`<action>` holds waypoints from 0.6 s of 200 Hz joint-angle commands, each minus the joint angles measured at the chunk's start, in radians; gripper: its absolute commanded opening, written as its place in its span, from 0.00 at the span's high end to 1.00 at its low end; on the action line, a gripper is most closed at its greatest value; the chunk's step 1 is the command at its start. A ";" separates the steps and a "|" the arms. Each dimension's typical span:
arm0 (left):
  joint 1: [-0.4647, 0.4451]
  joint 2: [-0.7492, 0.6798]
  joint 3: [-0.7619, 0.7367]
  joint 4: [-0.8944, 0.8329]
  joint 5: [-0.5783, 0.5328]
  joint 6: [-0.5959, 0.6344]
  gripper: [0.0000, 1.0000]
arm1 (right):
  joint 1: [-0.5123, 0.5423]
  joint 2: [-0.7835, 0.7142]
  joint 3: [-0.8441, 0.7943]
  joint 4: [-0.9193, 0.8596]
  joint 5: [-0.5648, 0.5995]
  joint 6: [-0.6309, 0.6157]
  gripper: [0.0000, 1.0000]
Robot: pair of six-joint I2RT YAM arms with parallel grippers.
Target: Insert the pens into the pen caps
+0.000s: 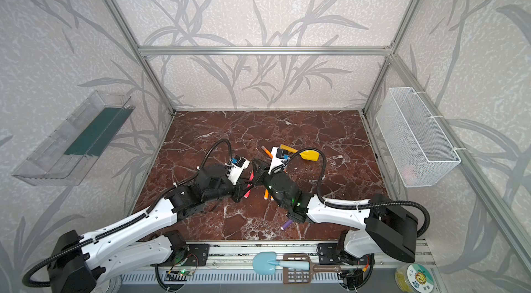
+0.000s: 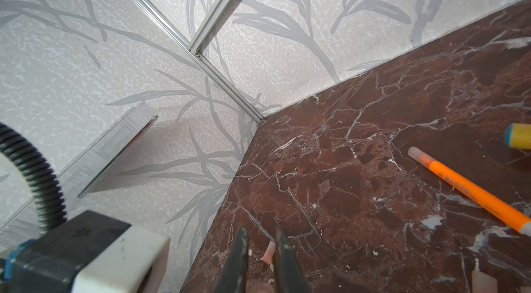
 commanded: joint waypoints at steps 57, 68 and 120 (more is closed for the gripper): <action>-0.036 -0.119 -0.049 0.297 -0.106 -0.031 1.00 | 0.022 -0.052 -0.032 -0.156 -0.151 -0.017 0.74; -0.043 -0.119 -0.056 0.306 -0.110 -0.033 1.00 | 0.022 -0.042 -0.029 -0.146 -0.166 -0.018 0.69; -0.066 -0.108 -0.061 0.322 -0.113 -0.034 1.00 | 0.008 0.014 -0.002 -0.127 -0.215 -0.006 0.68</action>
